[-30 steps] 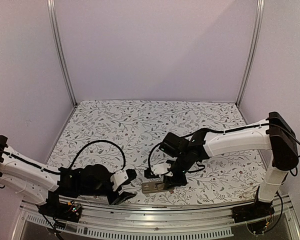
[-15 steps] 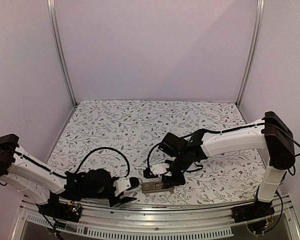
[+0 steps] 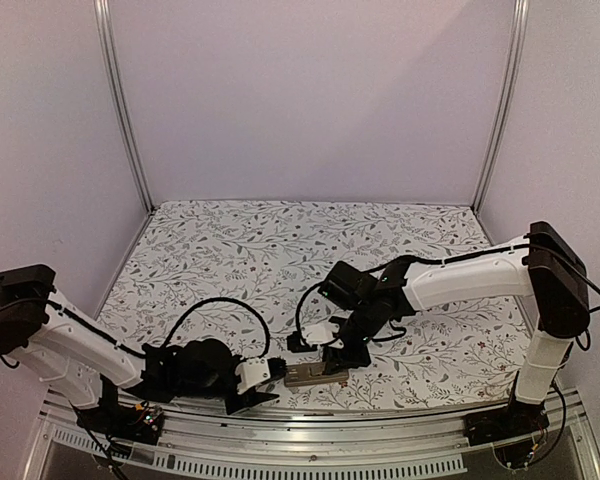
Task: Load the batteries into the remote control
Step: Load the battery cover onto the remote control without the battery cover.
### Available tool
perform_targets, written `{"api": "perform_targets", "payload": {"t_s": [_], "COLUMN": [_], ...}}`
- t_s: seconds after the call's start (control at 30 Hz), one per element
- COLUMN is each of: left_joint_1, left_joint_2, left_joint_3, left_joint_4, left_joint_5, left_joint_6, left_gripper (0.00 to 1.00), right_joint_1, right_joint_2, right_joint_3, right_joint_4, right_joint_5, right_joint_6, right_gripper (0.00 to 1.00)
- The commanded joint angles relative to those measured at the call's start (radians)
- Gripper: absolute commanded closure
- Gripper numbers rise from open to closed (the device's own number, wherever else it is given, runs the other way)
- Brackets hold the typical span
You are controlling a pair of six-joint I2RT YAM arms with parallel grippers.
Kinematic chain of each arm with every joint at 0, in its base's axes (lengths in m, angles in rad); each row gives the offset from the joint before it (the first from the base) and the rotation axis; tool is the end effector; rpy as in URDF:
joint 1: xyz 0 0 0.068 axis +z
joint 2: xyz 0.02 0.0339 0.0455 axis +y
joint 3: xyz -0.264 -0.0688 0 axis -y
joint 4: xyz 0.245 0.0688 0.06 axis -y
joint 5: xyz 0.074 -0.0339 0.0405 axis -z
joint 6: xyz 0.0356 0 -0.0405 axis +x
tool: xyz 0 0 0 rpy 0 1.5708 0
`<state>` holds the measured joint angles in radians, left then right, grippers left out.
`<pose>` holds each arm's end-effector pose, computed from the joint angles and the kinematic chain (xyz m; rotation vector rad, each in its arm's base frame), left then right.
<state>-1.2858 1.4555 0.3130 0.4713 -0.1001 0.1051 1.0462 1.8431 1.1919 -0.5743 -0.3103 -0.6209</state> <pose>0.0685 -0.2213 0.1097 1.4250 1.7940 -0.5202 0.1703 0.3160 0.1655 -2.1408 1.8400 0.5353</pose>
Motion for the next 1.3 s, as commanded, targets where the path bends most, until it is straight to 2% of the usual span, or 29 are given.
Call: {"api": "perform_targets", "payload": {"t_s": [0.0,0.8,1.27], "left_joint_1": [0.001,0.005,0.009], "left_joint_2": [-0.009,-0.011,0.011], "left_joint_3": [-0.01,0.005,0.014], "left_joint_4": [0.053,0.019,0.018], "left_joint_5": [0.021,0.03,0.034], "left_joint_6": [0.013,0.024,0.037], "left_gripper": [0.56,0.57,0.59], "right_joint_1": [-0.003,0.013,0.026], "right_joint_2": [-0.013,0.022,0.054], "right_joint_3": [-0.011,0.004,0.029], "right_joint_4": [0.01,-0.028,-0.015], "right_joint_5": [-0.034,0.049,0.041], "right_joint_6": [0.005,0.006,0.019], "right_gripper": [1.0,1.0,1.0]}}
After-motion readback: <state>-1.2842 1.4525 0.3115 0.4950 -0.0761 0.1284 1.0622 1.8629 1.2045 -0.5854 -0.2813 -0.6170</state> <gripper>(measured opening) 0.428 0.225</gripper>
